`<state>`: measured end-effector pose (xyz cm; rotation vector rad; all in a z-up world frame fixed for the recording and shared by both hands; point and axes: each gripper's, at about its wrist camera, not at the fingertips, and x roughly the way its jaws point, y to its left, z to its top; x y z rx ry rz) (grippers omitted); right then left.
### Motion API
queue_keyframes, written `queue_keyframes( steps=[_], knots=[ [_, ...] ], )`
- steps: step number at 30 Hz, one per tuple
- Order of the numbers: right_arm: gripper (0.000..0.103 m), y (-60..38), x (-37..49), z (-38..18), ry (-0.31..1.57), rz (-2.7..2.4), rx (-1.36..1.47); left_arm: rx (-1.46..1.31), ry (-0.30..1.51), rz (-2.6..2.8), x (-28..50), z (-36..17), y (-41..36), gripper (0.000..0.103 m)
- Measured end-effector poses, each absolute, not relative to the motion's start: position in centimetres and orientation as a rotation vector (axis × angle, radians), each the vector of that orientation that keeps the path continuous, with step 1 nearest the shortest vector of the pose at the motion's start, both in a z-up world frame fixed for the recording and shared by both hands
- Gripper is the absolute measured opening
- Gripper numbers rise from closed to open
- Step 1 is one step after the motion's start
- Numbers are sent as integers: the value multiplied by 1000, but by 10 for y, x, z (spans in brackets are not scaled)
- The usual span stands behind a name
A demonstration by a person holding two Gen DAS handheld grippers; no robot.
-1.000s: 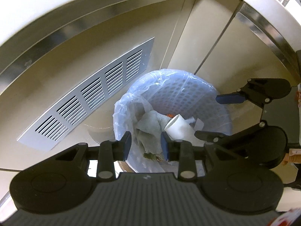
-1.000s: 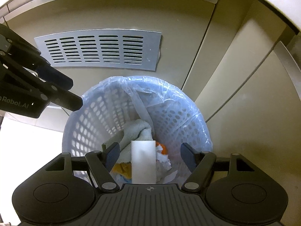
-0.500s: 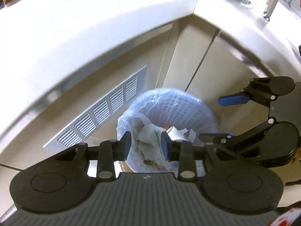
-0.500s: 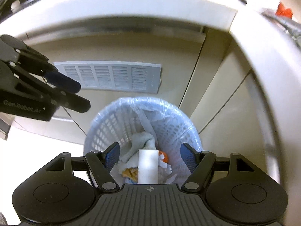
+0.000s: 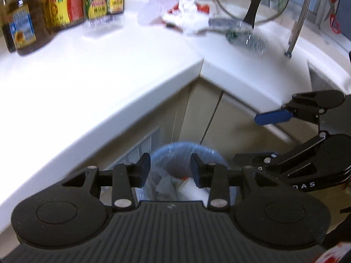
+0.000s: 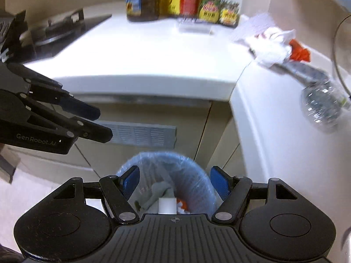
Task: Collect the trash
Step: 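Raise both tools back toward the counter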
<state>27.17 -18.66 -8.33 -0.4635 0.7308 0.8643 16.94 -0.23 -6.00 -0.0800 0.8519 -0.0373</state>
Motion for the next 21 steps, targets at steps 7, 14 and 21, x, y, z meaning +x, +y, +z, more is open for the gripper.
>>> queue_keyframes(
  steps=[7, 14, 21],
  knots=[
    [71, -196, 275, -52, 682, 839, -396, -57, 782, -29, 179, -29, -6, 44],
    [71, -203, 294, -32, 634, 808, -346, -45, 735, -21, 195, -10, -12, 46],
    [71, -205, 324, -17, 606, 786, -297, -57, 697, 17, 213, 6, -9, 51]
  ],
)
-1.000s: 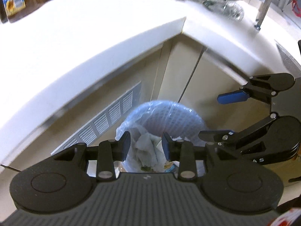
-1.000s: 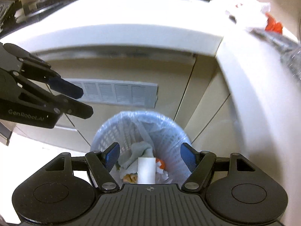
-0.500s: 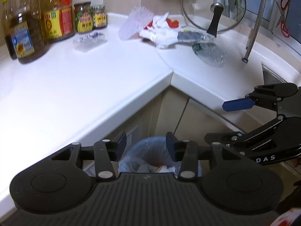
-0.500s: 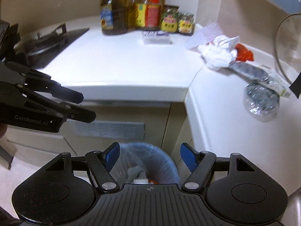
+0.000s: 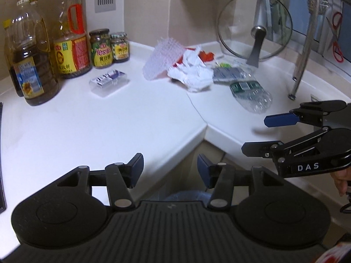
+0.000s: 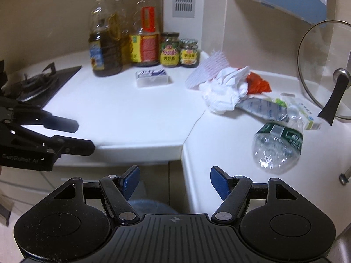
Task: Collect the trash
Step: 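Raise both tools back toward the counter, then grasp the crumpled white plastic with the right tool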
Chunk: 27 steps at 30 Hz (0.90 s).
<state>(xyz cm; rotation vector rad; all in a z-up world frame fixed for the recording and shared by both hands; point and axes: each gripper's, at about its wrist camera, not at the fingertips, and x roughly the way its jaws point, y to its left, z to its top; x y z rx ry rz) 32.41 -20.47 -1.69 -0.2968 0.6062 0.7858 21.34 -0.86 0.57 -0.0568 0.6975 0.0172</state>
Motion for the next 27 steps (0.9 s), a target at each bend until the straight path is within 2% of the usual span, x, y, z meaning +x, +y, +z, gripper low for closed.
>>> queue_keyframes(
  steps=[10, 18, 27],
  knots=[
    [71, -189, 365, 1, 581, 786, -231, -58, 655, 94, 242, 24, 12, 58],
    [71, -176, 405, 10, 567, 775, -190, -15, 628, 124, 275, 33, 33, 69],
    [71, -146, 465, 11, 517, 793, -342, 40, 656, 128, 318, 27, 58, 75]
  ],
)
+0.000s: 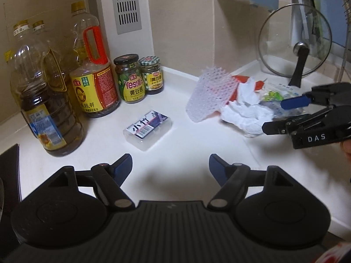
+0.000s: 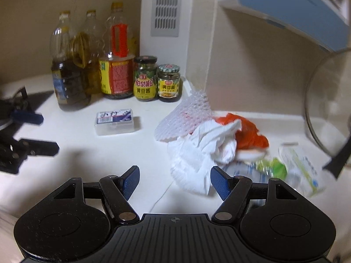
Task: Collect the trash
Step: 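Grasp the crumpled white plastic with the right tool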
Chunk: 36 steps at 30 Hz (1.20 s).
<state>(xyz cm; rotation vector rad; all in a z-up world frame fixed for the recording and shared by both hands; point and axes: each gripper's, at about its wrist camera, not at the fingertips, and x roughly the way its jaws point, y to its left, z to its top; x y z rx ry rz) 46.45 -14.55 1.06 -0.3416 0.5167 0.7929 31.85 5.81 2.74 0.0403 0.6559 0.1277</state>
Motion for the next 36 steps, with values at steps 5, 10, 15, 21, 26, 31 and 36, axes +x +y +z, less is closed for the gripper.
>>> queue_keyframes(
  steps=[5, 10, 15, 21, 26, 31, 36],
  knots=[
    [71, -125, 488, -6, 516, 804, -461, 41, 672, 134, 336, 22, 71, 77],
    [71, -113, 504, -24, 526, 797, -526, 49, 690, 139, 348, 14, 79, 77],
    [43, -105, 508, -38, 551, 782, -542, 44, 709, 144, 354, 5, 83, 77],
    [31, -112, 485, -32, 525, 796, -492, 54, 717, 153, 357, -1, 87, 77],
    [28, -112, 470, -13, 544, 871, -406, 80, 709, 160, 368, -4, 93, 80],
    [27, -102, 470, 9, 547, 909, -338, 143, 683, 133, 389, -4, 100, 85],
    [27, -94, 480, 16, 547, 902, -319, 199, 702, 84, 421, -11, 106, 88]
  ],
)
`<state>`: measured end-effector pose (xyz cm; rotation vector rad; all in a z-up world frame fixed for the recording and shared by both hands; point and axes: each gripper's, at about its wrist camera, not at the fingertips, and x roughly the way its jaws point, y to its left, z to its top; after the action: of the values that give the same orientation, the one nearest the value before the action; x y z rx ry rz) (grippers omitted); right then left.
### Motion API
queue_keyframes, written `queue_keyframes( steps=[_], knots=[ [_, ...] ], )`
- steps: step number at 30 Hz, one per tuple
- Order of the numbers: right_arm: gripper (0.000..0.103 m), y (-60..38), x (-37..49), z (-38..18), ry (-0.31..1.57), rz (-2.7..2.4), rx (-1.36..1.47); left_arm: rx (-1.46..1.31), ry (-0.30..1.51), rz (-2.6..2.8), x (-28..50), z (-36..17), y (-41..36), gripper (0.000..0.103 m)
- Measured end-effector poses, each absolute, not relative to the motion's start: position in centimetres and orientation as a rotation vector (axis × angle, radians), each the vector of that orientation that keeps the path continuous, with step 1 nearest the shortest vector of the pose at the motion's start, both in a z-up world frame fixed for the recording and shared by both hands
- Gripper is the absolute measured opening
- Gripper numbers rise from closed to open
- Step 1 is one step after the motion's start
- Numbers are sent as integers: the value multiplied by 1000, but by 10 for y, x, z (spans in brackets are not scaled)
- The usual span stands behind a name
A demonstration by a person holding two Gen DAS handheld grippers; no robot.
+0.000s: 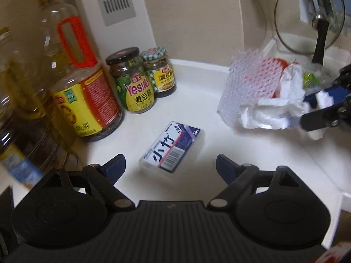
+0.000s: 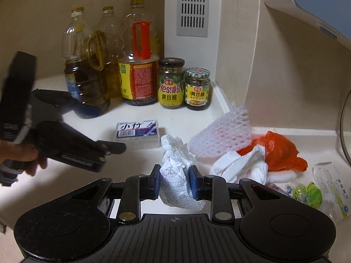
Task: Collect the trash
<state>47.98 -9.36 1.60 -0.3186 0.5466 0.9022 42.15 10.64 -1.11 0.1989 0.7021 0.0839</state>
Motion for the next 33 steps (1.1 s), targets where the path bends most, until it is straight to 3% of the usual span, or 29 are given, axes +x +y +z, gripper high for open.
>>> queue_keyframes(
  steps=[7, 12, 15, 33],
  knots=[
    [27, -95, 490, 10, 572, 876, -316, 197, 784, -25, 462, -42, 96, 87],
    [27, -99, 493, 4, 593, 851, -313, 143, 832, -64, 476, -50, 100, 71],
    [27, -101, 494, 2, 602, 844, -310, 134, 840, -56, 474, -49, 99, 69],
    [27, -123, 465, 2, 622, 829, -239, -62, 814, 166, 366, -5, 93, 62]
  ],
)
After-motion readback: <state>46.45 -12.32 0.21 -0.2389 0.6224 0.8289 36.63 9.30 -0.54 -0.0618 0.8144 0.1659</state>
